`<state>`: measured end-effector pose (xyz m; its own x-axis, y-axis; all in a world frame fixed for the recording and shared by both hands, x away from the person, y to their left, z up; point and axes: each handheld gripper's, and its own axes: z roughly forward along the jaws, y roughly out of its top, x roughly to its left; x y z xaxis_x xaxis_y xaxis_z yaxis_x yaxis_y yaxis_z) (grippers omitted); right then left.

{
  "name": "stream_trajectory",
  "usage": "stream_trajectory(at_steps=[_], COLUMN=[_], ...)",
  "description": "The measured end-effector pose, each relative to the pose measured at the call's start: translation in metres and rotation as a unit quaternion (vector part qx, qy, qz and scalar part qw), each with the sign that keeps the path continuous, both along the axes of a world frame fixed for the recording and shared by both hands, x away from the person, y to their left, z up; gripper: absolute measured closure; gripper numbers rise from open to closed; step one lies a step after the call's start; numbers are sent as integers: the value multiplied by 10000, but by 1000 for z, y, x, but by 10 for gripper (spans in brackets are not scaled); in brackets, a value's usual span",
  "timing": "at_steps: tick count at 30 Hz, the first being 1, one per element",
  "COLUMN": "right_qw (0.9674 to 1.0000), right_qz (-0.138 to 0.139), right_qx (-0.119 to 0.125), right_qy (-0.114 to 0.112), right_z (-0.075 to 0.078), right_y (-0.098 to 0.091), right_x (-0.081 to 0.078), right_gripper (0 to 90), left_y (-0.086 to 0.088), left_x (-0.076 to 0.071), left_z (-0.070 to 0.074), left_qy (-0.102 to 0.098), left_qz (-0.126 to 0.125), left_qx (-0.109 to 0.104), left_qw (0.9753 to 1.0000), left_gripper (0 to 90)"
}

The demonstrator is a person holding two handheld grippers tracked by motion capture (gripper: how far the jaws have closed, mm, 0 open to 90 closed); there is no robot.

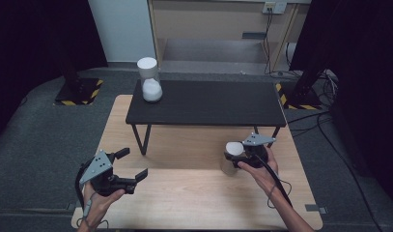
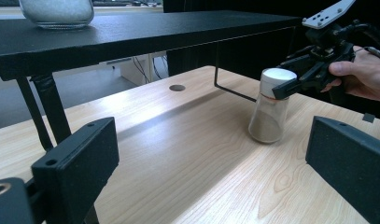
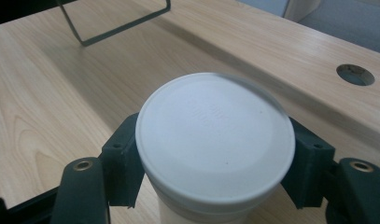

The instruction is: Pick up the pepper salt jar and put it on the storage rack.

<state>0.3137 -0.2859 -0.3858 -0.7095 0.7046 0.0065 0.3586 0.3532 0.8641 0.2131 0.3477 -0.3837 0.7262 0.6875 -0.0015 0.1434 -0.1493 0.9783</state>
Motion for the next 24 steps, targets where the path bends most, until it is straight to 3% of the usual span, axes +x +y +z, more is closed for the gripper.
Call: stream_trajectory(at_steps=[6,13,20,24], right_qw=[9997,9980,9944,9917], right_qz=[203,604,1004,1239], right_qx=[60,26,177,144], right_qy=[-97,-204,-264,-294], right_z=[13,42,70,89], right_y=[-8,-21,-42,-48], right_x=[-5,-8,-6,-3], right_gripper=[340,340,340,340], left_y=[0,0,0,0], left_x=[0,-1,-1,-2], left_z=[0,0,0,0], left_qy=[-3,-4,5,12], left_qz=[-3,1,19,45], left_qx=[-19,-26,-17,-10], left_qw=[10000,10000,10000,10000], left_gripper=[13,13,13,13])
